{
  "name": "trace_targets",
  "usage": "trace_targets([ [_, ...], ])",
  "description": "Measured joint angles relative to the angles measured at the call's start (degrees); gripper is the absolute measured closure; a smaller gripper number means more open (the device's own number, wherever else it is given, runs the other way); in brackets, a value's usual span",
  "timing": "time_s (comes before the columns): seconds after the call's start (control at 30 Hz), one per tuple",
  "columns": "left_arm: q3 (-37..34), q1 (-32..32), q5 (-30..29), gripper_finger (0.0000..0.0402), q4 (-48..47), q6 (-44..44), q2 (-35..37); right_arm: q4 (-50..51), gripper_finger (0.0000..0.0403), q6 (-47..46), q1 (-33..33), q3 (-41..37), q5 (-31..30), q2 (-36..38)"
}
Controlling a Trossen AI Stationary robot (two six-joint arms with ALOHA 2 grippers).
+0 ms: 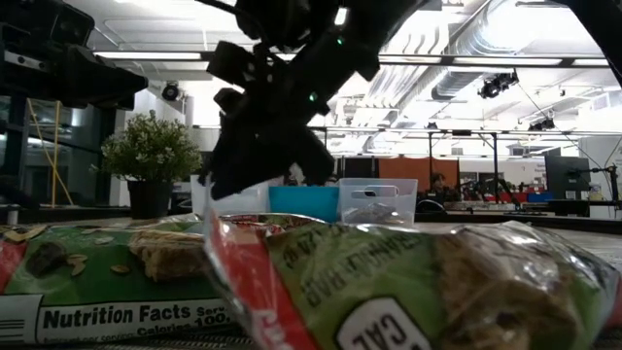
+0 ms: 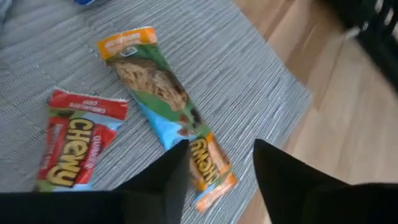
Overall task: Pick and place Granola Bars by type
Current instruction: Put the orange granola bar into the right transparent bin
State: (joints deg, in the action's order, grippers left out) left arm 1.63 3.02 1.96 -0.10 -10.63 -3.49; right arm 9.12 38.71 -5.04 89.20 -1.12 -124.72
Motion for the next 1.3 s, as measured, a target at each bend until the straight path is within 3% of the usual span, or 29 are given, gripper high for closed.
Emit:
trace_targets([
  [0.2,0.00,-0.01,-0.02,0.0401,0.00,0.00,0.00,-5.49,0.0214,5.55,-0.52,-2.89,-0.48,0.09],
  [0.63,0.00,-0.01,0.00,0.0401,0.00,0.01,0.00,-10.68,0.0212,7.35,-0.48,-3.86,-0.10,-2.37],
  [1.3,0.00,-0.01,-0.02,0.0401,0.00,0.01,-0.01,-8.50,0.0212,-6.67,0.06,-3.86,-0.18,-3.22],
])
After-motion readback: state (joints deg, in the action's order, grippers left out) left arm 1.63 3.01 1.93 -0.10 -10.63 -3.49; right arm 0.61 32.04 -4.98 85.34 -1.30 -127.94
